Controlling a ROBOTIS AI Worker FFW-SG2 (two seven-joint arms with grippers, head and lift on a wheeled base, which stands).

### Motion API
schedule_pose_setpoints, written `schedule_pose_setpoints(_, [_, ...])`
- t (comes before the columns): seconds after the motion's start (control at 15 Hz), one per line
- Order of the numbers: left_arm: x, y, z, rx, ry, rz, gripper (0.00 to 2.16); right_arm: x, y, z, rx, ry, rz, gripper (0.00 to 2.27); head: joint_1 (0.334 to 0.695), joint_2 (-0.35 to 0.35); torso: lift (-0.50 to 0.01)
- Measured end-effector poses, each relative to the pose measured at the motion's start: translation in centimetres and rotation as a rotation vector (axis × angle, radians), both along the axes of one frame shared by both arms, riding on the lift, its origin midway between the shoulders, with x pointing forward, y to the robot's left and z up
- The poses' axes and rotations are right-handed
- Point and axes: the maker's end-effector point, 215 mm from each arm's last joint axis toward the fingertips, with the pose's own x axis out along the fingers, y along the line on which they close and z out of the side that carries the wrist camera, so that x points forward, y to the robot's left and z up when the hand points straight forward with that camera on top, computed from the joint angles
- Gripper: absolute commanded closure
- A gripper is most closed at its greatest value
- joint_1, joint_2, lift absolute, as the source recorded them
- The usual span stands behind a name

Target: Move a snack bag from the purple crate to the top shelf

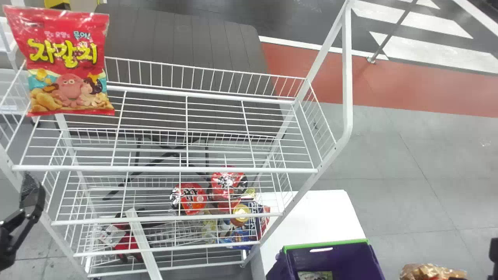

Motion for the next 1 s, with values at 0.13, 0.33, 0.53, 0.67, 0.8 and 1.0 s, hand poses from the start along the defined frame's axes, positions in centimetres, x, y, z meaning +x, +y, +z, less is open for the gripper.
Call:
schedule_pose_setpoints(0.13, [0.0,0.0,0.1,0.000,-0.002,0.000,0.14,0.0,0.0,0.0,0.000,0.000,0.000,2.25,0.695,-0.350,0.009])
schedule_pose_setpoints(0.33, [0.0,0.0,0.1,-0.001,-0.002,-0.001,0.14,0.0,0.0,0.0,0.001,-0.001,-0.001,2.25,0.695,-0.350,0.009])
schedule_pose_setpoints(0.53, [0.0,0.0,0.0,0.000,-0.001,0.000,0.14,1.2,1.1,0.4,0.024,-0.035,0.028,2.25,0.695,-0.350,-0.001])
schedule_pose_setpoints(0.67, [-0.1,0.2,0.0,0.002,0.001,0.002,0.14,3.7,3.2,2.2,0.043,-0.117,0.085,2.25,0.695,-0.350,-0.001])
schedule_pose_setpoints(0.8, [-0.2,0.3,-0.1,0.002,0.002,0.004,0.14,7.0,5.8,5.5,0.080,-0.253,0.160,2.25,0.695,-0.350,-0.001])
schedule_pose_setpoints(1.0, [-0.3,0.3,-0.1,0.001,0.003,0.006,0.14,11.7,9.9,11.5,0.089,-0.440,0.287,2.25,0.695,-0.319,-0.001])
